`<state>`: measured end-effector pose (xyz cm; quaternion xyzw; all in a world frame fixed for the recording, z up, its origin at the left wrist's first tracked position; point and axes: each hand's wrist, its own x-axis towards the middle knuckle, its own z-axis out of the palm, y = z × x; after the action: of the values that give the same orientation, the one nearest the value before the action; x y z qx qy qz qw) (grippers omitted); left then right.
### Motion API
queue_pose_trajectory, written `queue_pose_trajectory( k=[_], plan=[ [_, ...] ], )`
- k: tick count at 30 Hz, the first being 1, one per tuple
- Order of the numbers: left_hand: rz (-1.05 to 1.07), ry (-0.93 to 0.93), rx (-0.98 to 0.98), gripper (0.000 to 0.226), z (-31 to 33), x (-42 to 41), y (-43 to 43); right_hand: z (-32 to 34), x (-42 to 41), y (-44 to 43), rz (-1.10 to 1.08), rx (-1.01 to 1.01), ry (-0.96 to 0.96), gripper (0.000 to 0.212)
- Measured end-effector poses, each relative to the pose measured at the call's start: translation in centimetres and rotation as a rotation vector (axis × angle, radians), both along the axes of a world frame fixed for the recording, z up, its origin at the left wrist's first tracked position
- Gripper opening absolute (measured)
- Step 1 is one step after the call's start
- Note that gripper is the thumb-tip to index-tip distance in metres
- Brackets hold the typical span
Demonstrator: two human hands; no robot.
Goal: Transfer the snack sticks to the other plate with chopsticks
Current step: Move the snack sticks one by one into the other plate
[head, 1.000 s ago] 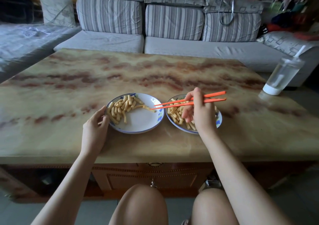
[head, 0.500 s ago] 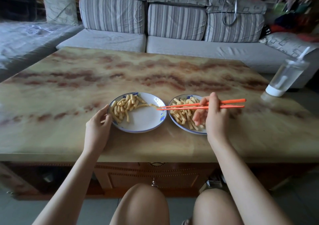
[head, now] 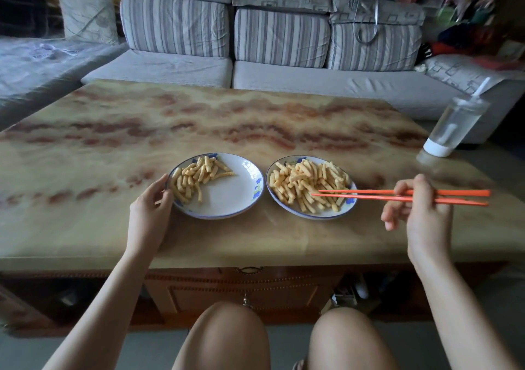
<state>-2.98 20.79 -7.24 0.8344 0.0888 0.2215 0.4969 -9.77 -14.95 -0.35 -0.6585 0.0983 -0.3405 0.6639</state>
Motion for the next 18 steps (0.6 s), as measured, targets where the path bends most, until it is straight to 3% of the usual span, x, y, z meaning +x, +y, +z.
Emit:
queue_pose_trajectory(
  k=[10,18],
  plan=[
    [0.004,-0.004,-0.014,0.038,-0.1,0.0,0.0,1.4,0.1,1.3,-0.003,0.071,-0.049,0.038],
    [0.001,-0.009,-0.014,0.038,-0.4,0.2,0.2,1.4,4.3,8.4,0.227,0.137,-0.001,0.042]
  ],
)
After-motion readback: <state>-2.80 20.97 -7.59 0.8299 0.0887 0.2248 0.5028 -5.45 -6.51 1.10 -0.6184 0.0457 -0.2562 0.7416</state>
